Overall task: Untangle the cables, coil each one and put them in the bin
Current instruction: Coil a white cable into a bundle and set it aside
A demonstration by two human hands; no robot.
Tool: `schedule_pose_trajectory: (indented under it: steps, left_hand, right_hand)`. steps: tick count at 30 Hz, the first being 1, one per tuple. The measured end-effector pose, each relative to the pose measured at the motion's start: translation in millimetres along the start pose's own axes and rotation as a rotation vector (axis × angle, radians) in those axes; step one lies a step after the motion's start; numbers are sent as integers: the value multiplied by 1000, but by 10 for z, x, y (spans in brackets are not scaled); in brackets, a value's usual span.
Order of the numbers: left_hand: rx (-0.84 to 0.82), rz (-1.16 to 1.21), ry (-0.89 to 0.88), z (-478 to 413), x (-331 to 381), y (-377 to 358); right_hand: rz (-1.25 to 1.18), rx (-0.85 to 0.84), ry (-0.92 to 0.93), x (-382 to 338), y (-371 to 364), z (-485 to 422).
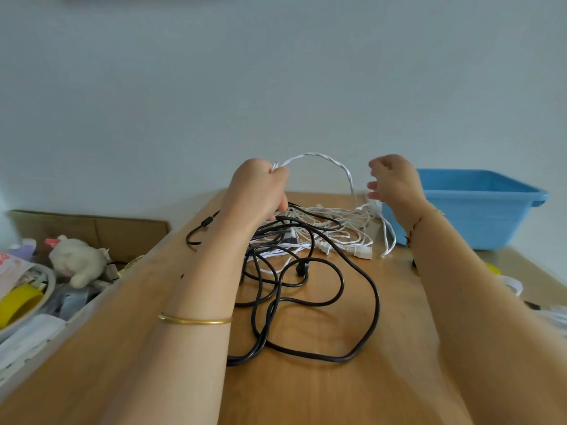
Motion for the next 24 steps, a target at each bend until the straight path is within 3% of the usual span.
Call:
schedule_pose_trajectory:
  steps: [3, 5, 7, 9, 13, 15, 19, 22, 24]
  left_hand:
    - [-20, -37, 16, 5, -28, -46]
    - [-26, -36, 25, 5, -51, -56]
    - [-43, -41, 41, -3, -89, -71]
    - [-123, -10, 71, 11, -118, -144]
    - [-514, 167, 154, 229, -42, -461]
    - [-671, 338, 162, 327, 52, -538]
    - [-825, 771, 284, 384, 122, -583]
    - [-891, 1211, 375, 366, 239, -546]
    - [-764, 1462, 386, 230, 237, -408]
  right_hand:
    - [-306, -213, 140, -403, -182, 437]
    - [-322, -273, 293, -649, -226, 680]
    - [-305, -207, 371, -757, -208, 754]
    - [-264, -34, 388, -775, -89, 715]
    - [-227, 169, 378, -721, 150, 634]
    - [-197, 172, 378, -678, 166, 618]
    - [-126, 77, 355, -622, -11, 640]
    - [-94, -214, 341, -566, -389, 708]
    - [-87, -397, 346, -548, -595, 782]
Point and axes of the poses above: each hand's wrist, its own z-axis away from the middle knuckle, its own y-axis out of the back of the hand, x = y × z, the point moved 10 cm from there along -z, towards the middle knuckle, and after that the axes turned 14 degrees about z, right-handed, at the moved point
